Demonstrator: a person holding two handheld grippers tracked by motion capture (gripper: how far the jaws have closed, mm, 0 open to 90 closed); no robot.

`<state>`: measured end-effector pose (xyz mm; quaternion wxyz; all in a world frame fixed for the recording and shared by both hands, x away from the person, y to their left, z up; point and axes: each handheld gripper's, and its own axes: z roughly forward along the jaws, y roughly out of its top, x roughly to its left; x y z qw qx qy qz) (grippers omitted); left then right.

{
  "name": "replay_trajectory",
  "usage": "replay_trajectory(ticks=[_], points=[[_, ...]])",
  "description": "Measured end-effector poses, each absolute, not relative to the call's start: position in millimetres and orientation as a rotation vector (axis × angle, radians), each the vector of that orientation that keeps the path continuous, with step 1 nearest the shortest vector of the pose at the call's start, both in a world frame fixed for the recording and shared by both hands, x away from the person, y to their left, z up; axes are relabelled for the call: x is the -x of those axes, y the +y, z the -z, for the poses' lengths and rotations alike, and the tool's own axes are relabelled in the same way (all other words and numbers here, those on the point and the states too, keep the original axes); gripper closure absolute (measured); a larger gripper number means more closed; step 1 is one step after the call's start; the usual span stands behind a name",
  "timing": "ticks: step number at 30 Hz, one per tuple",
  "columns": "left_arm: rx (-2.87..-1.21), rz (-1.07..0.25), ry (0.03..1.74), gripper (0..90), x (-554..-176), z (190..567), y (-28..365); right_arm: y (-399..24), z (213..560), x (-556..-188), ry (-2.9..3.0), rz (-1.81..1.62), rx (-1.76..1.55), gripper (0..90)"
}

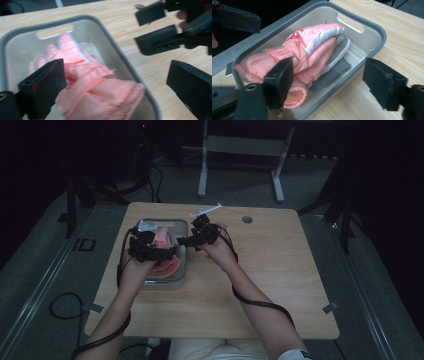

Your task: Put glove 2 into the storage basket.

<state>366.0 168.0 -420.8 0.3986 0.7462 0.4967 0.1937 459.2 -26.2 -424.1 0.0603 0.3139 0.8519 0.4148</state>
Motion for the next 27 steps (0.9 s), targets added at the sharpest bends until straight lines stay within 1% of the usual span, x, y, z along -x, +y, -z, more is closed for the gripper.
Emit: replay_trajectory(ticks=[1, 5, 7, 9, 14, 21, 24, 27], points=[[-1.898, -0.514, 1.249, 1.8, -364, 420, 165, -29, 424, -458, 2.575, -1.271, -0.937, 20.4], [-1.907, -0.533, 1.223, 1.8, -357, 420, 156, -37, 426, -456, 2.560, -1.267, -0.936, 18.4], [-1.901, -0.509, 1.205, 1.8, -354, 419, 152, -41, 428, -453, 2.548, -1.266, -0.938, 17.8], [-1.913, -0.538, 1.187, 1.8, -351, 418, 147, -46, 430, -451, 2.547, -1.258, -0.925, 16.0], [-1.909, -0.582, 1.129, 1.8, -340, 413, 137, -59, 438, -448, 2.531, -1.237, -0.935, 15.6], [-1.926, -0.537, 1.054, 1.8, -327, 414, 119, -71, 446, -445, 2.528, -1.220, -0.958, 14.9], [-1.949, -0.531, 1.024, 1.8, -322, 419, 109, -76, 449, -445, 2.527, -1.218, -0.963, 14.9], [-2.002, -0.566, 0.993, 1.8, -317, 425, 97, -82, 452, -444, 2.529, -1.205, -0.964, 14.9]])
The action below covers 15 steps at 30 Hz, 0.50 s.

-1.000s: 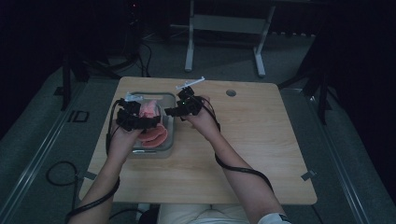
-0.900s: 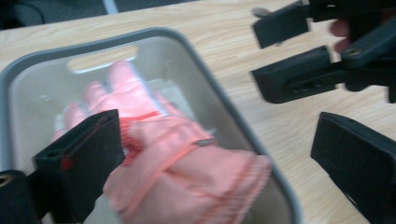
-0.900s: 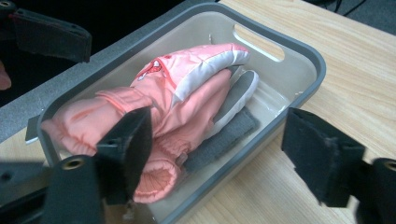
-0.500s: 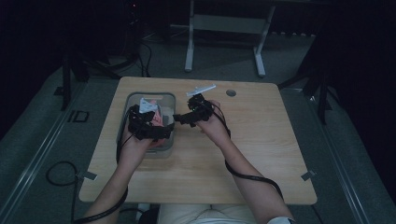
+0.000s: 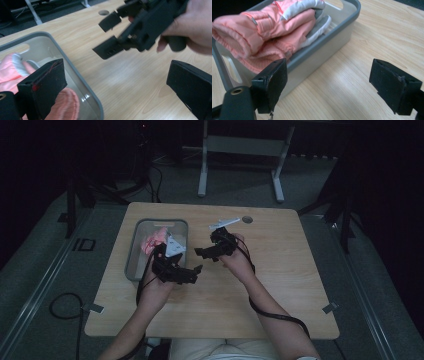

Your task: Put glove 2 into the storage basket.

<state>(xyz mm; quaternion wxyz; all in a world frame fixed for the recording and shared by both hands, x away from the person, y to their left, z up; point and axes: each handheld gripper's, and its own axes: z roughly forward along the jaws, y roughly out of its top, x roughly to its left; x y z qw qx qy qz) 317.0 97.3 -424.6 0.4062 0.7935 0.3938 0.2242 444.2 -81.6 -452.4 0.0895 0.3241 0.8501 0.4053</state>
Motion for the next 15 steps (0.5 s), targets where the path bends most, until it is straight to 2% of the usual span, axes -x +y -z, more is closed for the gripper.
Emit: replay_trajectory(ticks=[15], points=[[-2.045, -0.432, 0.889, 1.8, -306, 463, 72, -99, 479, -440, 2.535, -1.172, -0.957, 14.9]])
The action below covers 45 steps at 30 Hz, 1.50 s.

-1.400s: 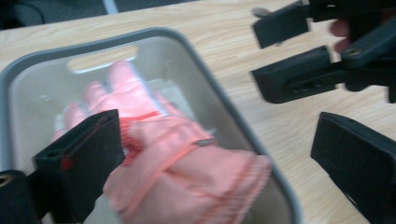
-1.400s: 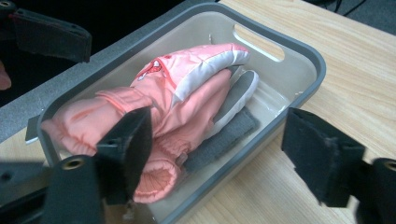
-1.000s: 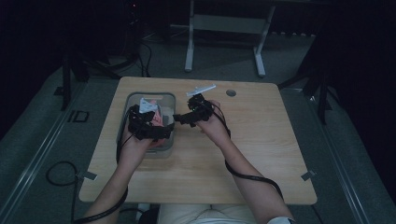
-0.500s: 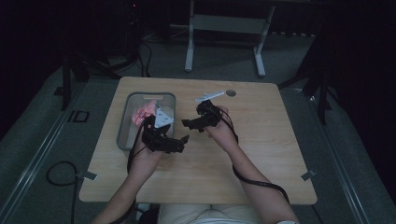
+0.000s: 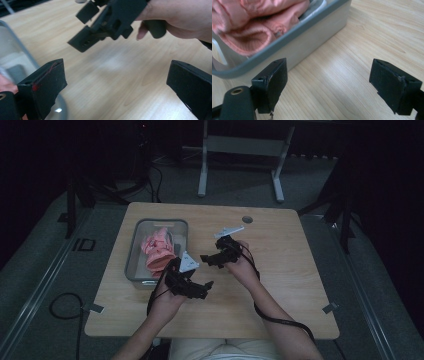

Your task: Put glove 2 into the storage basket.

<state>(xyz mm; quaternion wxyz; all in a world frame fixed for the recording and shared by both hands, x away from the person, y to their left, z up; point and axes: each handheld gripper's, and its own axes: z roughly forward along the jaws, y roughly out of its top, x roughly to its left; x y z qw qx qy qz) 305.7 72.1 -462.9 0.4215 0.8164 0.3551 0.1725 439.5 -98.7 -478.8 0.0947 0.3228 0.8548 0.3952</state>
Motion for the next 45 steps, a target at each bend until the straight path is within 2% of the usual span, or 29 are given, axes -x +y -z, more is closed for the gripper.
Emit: replay_trajectory(ticks=[17, 28, 45], points=[[-2.088, -0.341, 0.808, 1.8, -291, 510, 56, -110, 512, -435, 2.517, -1.141, -0.965, 15.0], [-2.149, -0.322, 0.822, 1.8, -288, 541, 56, -117, 531, -435, 2.505, -1.113, -0.992, 14.7], [-2.184, -0.327, 0.828, 1.8, -284, 554, 61, -121, 551, -435, 2.504, -1.091, -0.984, 14.3]])
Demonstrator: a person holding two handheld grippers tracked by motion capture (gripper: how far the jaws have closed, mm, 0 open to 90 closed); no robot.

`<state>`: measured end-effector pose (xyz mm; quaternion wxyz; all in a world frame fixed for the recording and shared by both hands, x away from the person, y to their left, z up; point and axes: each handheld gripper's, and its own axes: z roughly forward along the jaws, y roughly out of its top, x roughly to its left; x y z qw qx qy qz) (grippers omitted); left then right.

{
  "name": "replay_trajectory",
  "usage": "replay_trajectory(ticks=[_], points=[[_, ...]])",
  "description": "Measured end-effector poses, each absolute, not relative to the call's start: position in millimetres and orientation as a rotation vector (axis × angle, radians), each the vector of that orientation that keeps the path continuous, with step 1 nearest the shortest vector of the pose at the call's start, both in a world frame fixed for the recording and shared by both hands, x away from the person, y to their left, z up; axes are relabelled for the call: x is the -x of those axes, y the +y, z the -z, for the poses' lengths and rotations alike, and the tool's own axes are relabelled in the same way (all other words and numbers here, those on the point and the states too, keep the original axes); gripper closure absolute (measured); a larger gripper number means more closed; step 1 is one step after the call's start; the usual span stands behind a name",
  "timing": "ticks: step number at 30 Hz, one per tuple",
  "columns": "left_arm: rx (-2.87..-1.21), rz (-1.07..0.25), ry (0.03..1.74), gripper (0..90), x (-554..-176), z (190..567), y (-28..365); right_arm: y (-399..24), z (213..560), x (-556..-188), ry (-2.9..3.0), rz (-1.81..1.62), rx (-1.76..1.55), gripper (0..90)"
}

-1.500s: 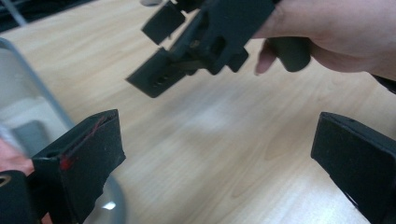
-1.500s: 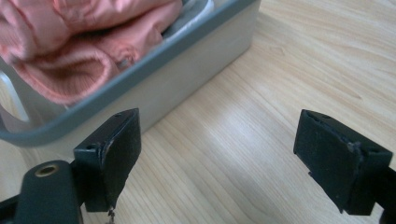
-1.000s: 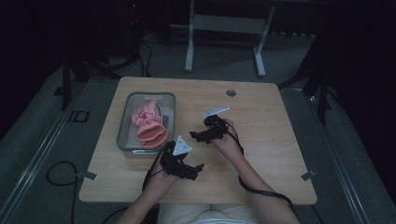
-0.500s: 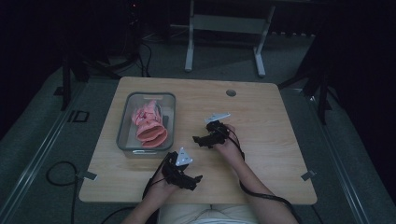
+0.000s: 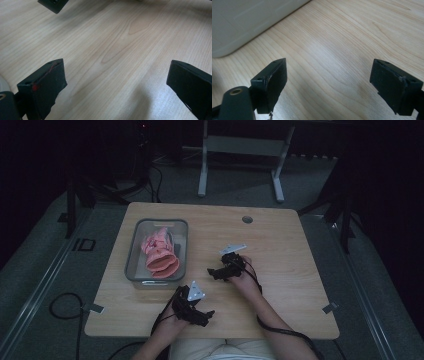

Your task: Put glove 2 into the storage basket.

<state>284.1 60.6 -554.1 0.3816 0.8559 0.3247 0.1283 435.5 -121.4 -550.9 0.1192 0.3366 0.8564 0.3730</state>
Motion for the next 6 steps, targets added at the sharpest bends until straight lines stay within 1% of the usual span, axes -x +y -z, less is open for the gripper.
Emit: replay_trajectory(ticks=[6], points=[[-2.175, -0.338, 0.836, 1.8, -283.5, 554.7, 62.0, -122.4, 550.6, -435.8, 2.499, -1.095, -0.990, 14.3]])
